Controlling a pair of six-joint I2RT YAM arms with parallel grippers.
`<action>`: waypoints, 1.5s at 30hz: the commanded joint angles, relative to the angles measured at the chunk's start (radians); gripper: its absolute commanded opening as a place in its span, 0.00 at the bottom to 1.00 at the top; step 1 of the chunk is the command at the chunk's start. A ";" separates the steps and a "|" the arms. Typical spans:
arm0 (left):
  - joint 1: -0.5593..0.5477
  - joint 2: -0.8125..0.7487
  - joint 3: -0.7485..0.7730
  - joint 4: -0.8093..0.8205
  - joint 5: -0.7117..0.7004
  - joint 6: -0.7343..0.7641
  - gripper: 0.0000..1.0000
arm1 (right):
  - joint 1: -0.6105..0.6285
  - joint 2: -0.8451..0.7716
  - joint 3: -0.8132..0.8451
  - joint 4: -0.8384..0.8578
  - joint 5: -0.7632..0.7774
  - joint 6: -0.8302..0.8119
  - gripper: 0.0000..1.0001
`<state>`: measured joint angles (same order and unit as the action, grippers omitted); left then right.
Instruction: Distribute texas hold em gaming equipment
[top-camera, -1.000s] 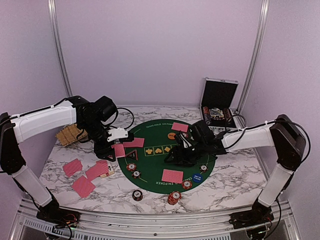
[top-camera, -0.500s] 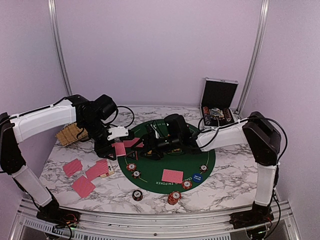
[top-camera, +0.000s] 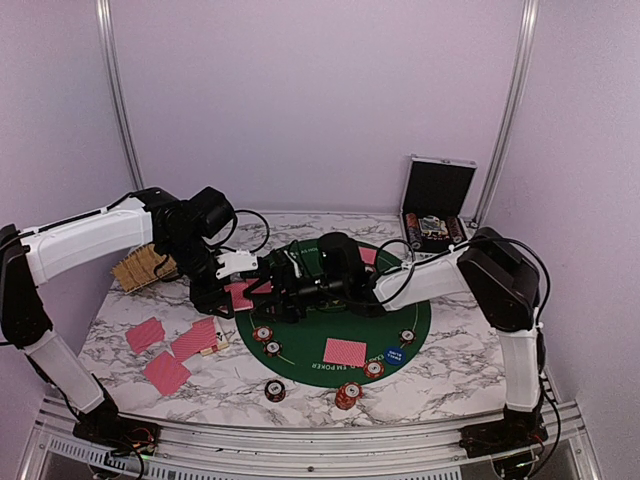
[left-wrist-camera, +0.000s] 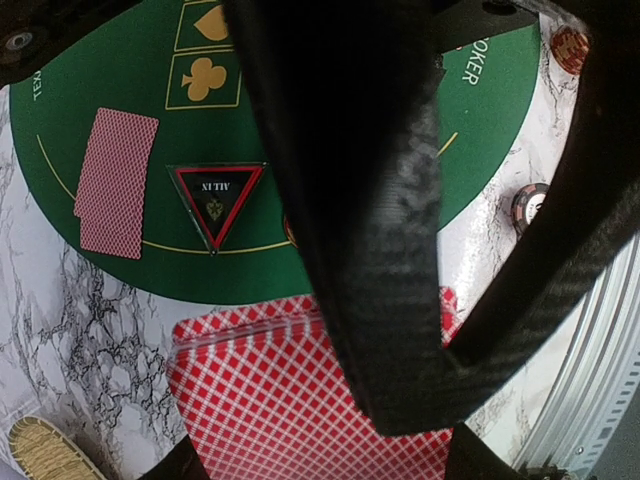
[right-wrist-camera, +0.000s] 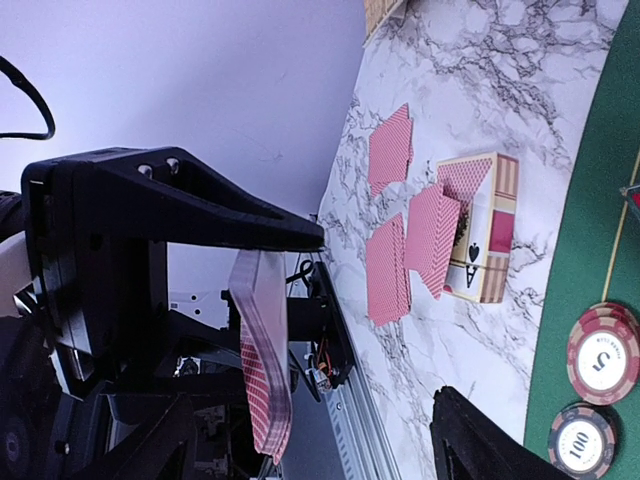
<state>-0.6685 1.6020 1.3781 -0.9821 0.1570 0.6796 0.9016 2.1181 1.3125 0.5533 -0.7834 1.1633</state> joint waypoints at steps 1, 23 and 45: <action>0.001 0.013 0.028 -0.036 0.013 -0.005 0.63 | 0.011 0.018 0.040 0.065 -0.025 0.033 0.79; 0.001 0.016 0.043 -0.036 0.021 -0.013 0.63 | 0.048 0.198 0.235 0.085 0.002 0.108 0.79; 0.002 -0.007 0.021 -0.036 0.022 -0.002 0.63 | -0.006 0.113 0.056 0.148 0.104 0.153 0.64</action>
<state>-0.6697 1.6115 1.3941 -0.9791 0.1688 0.6731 0.9264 2.2715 1.4094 0.7109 -0.7128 1.3079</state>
